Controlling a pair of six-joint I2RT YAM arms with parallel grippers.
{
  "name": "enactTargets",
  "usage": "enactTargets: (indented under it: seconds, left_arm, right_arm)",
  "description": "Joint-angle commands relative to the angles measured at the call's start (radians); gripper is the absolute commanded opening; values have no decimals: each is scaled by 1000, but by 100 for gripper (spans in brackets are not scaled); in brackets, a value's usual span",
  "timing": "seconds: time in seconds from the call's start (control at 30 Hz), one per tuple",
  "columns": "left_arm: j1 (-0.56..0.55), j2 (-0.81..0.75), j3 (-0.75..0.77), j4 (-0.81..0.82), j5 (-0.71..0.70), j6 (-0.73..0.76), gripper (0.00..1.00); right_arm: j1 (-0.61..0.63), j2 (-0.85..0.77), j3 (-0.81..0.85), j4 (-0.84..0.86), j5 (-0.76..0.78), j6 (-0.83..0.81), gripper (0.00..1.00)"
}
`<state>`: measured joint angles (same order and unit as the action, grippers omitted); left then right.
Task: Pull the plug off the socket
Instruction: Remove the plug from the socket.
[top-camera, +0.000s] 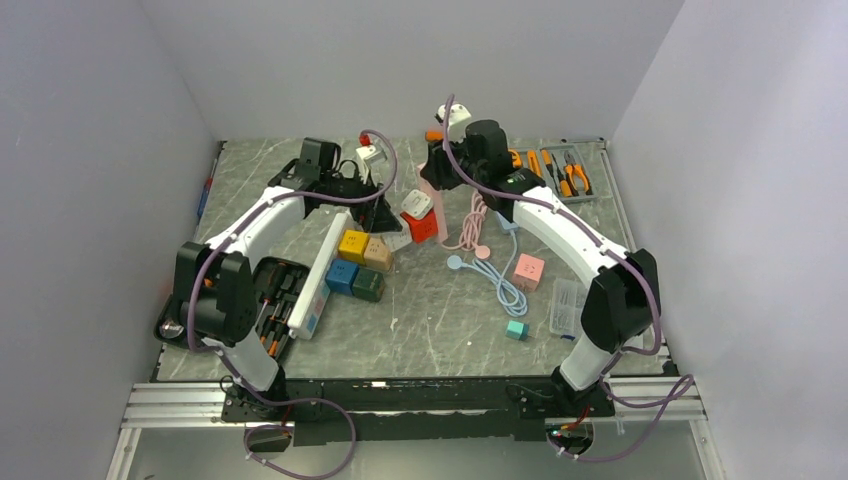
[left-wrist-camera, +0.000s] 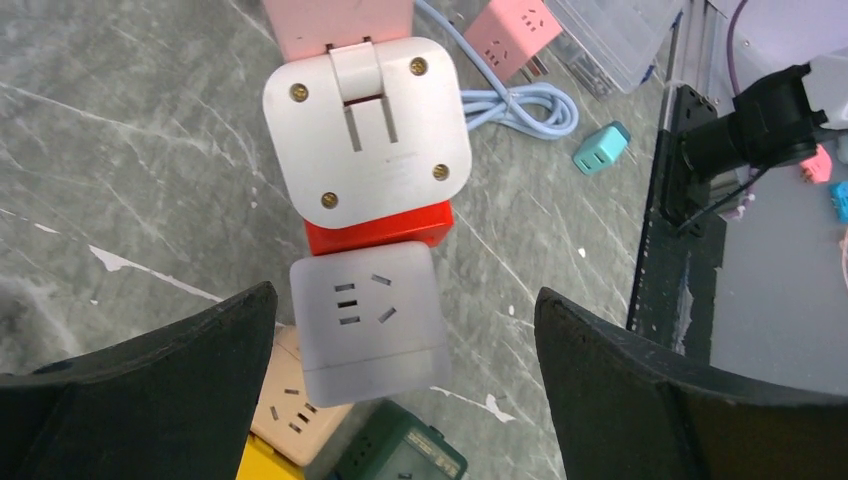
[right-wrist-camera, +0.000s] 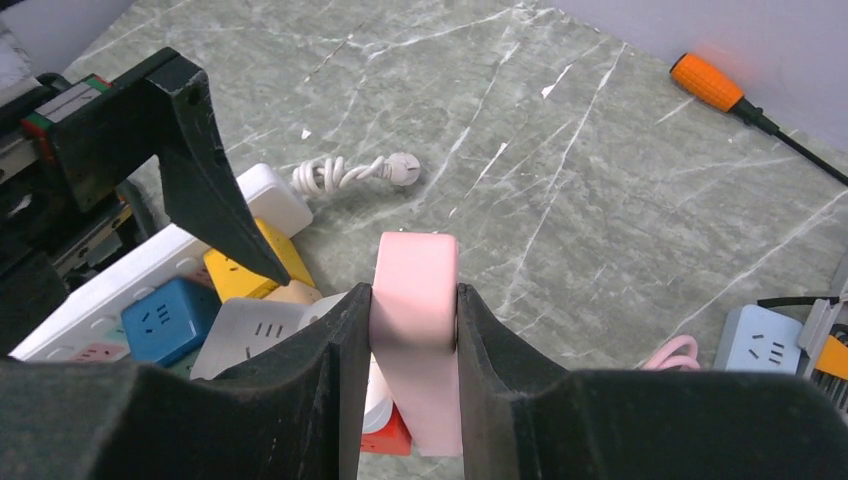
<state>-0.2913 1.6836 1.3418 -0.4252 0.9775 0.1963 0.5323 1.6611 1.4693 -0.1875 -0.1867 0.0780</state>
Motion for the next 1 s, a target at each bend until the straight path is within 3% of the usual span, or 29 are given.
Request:
enactTargets:
  seconds: [0.0,0.27,0.8,0.97]
  left_arm:
    - [-26,-11,-49,144,-23,-37,99]
    - [-81,-6,-70,230,-222,-42,99]
    - [-151,62,-55,310,-181,-164,99]
    - [-153,69,-37,280,-155,-132,99]
  right_arm:
    - [8,-97,95,99,-6,34,0]
    - [19,-110,113,101,-6,46,0]
    - [78,-125,104,114,49,60,0]
    - [91,-133,81,109,93,45,0]
